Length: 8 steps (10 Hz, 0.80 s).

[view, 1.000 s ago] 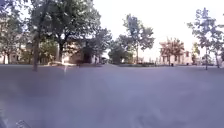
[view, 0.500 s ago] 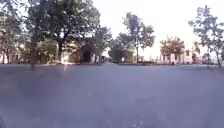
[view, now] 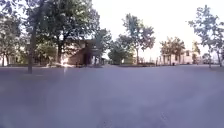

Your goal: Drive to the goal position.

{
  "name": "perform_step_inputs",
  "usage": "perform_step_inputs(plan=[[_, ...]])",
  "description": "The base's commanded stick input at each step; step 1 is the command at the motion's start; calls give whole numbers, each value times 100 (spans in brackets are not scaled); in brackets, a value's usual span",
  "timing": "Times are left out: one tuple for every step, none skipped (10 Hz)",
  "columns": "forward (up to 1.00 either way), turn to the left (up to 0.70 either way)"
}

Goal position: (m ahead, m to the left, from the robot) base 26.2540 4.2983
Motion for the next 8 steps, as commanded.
perform_step_inputs(plan=[[50, 0], [50, 0], [50, 0], [50, 0], [50, 0], [50, 0], [50, 0], [50, 0]])
